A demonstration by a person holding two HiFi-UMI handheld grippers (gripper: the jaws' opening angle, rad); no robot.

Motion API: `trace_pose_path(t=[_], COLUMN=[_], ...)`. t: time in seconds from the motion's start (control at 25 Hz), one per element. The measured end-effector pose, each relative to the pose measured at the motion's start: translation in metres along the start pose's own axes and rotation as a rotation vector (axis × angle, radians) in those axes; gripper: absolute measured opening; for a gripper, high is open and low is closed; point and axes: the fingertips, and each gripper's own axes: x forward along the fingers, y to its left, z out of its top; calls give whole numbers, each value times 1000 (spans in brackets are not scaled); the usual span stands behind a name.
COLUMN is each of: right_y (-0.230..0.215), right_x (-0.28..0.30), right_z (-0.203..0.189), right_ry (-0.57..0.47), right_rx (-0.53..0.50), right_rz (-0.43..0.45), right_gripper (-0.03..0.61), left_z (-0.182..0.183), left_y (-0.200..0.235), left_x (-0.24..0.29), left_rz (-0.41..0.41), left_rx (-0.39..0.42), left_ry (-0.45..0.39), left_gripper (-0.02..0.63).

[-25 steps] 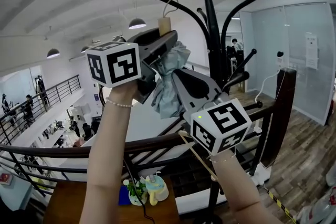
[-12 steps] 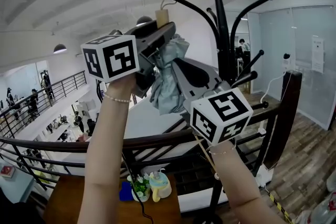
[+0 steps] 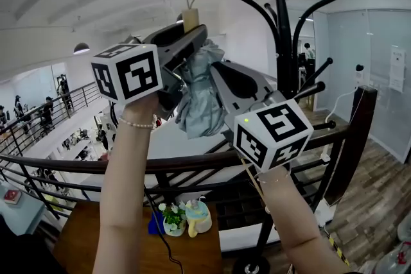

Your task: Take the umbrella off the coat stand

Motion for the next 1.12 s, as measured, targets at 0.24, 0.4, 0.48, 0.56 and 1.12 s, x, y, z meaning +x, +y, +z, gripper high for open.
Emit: trace_pose_path(t=[0.24,0.4,0.48,0.56,1.12], right_y=[36,56,67,79,144], right_x=[3,-1,-3,-6,-35], right_z=[-11,-23,-31,-40,-81], right_ry=[28,66,86,103,188], right_rx=[17,0,12,30,108], right_rz=[34,66,86,99,144], right_gripper=[32,32,32,32,32], left_z=[-16,-33,-41,-49,-107], left_y=[9,4,0,-4,-31], left_x=[-53,-82,-97,-112,-197], left_rz=[60,62,71,86,78], left_rx=[-8,-5,-8,-4,-99], left_ry=[12,42,52,64,89], left_gripper=[158,158,158,158,157])
